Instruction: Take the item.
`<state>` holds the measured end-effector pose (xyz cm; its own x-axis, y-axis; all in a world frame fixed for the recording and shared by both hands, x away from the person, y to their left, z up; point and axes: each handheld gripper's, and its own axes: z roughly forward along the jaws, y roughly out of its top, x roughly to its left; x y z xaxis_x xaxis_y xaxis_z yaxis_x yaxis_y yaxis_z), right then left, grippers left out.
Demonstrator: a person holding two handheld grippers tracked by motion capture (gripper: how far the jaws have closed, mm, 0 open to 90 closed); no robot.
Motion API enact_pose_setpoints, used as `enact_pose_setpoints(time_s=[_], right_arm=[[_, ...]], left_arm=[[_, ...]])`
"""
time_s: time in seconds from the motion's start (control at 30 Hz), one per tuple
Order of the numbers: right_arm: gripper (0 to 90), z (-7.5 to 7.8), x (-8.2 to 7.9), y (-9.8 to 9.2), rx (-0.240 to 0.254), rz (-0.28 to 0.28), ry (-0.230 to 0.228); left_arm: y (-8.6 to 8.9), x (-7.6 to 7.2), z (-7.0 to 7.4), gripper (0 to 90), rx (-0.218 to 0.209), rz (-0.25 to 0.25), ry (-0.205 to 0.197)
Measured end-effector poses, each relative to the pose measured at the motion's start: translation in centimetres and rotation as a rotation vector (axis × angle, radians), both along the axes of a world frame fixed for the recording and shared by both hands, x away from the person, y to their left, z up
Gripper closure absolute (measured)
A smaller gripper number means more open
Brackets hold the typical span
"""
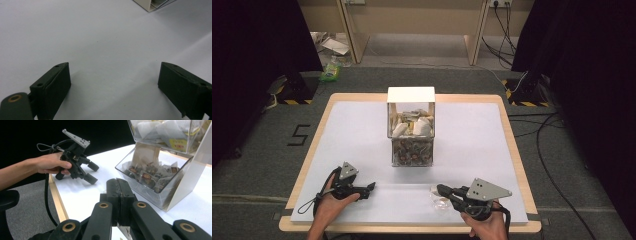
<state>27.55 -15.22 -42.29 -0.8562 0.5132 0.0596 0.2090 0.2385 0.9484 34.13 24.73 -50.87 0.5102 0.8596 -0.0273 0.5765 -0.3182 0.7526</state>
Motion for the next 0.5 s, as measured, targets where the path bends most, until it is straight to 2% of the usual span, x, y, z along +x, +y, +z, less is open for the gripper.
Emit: enact_pose_setpoints(time_s=[0.33,0.5], right_arm=[[89.5,-1.0,0.2,0.0,-0.014,-0.003,0.03],[85.9,-1.3,0.3,-0.1,-0.018,-0.003,0.046]], left_arm=[[0.0,0.0,0.0,10.3,0.0,-0.001,0.001],[0.0,0.0,0.0,10.3,-0.001,0.0,0.001]])
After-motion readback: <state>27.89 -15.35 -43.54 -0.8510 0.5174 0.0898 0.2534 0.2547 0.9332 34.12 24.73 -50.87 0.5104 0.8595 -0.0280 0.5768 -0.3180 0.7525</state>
